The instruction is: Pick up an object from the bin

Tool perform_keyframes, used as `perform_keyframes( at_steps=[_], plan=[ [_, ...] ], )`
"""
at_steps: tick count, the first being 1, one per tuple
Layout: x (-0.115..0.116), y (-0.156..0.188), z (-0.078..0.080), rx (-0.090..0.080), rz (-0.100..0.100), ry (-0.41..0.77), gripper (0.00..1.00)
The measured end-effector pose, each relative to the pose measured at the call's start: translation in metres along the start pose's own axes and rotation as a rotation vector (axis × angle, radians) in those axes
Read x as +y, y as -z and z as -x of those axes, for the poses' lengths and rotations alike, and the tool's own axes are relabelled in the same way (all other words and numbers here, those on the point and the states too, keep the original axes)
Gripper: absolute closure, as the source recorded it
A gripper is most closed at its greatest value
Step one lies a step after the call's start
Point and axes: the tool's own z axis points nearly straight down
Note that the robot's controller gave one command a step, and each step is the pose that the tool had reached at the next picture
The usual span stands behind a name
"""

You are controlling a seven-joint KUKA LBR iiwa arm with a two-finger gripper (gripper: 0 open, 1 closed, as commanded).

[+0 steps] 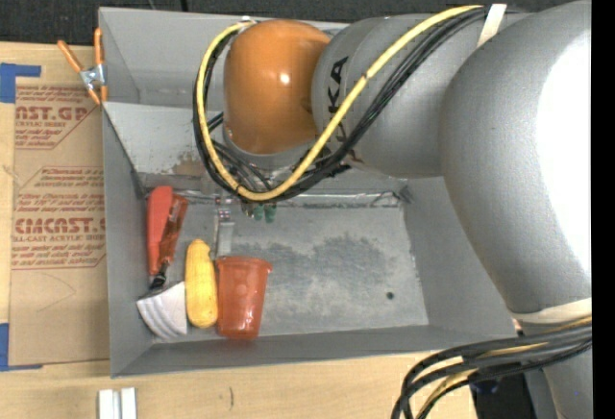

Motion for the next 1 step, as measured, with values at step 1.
perform_keyframes(
  at_steps=[1],
  plan=[
    [-0.0008, 0.0049, 0.0014, -0.006, 0.001, -0.001, 0.0]
  ],
)
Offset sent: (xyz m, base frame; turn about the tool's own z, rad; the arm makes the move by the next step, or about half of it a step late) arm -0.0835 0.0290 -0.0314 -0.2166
